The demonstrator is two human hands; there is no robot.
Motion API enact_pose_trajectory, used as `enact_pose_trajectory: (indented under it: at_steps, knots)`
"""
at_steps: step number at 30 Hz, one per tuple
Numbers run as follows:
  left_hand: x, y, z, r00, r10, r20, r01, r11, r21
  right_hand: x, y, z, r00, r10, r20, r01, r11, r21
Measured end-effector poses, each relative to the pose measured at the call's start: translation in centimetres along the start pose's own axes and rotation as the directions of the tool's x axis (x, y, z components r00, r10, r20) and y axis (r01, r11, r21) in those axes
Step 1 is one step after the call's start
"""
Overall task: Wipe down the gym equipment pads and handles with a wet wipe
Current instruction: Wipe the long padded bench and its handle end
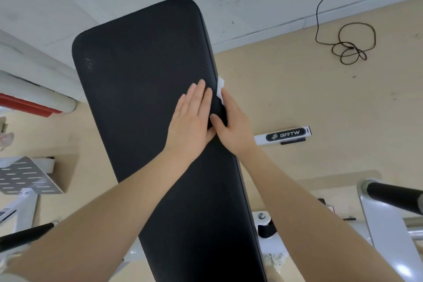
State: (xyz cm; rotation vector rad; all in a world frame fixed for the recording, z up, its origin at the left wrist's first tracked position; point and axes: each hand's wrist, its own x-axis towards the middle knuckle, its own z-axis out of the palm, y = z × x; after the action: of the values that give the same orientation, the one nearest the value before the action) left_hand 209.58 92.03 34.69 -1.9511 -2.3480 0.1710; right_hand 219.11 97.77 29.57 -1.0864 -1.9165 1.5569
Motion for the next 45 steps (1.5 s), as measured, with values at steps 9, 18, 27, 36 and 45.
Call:
enact_pose_trajectory:
  at_steps: [9, 18, 27, 36, 45]
  knots:
    - [-6.7, 3.6, 3.7, 0.922, 0.093, 0.376, -0.17, 0.969, 0.177, -16.6, 7.7, 2.1, 0.963, 0.26, 0.071, -0.267, 0.956, 0.122]
    - [-7.1, 4.0, 5.2, 0.97, 0.004, 0.242, -0.086, 0.94, 0.33, -7.7, 3.7, 1.2, 0.979, 0.186, 0.084, -0.2, 0.96, 0.197]
    - [-7.0, 3.8, 5.4, 0.949, 0.029, 0.314, -0.103, 0.969, 0.223, -17.1, 8.4, 1.0, 0.911, 0.306, 0.275, -0.342, 0.935, 0.093]
    - [-7.0, 3.9, 4.7, 0.947, 0.017, 0.319, -0.098, 0.966, 0.24, -16.8, 6.9, 2.8, 0.931, 0.356, 0.083, -0.365, 0.912, 0.187]
    - [-7.3, 3.5, 5.4, 0.958, 0.072, 0.276, -0.128, 0.973, 0.19, -20.1, 9.1, 5.8, 0.936, 0.346, -0.07, -0.347, 0.938, -0.006]
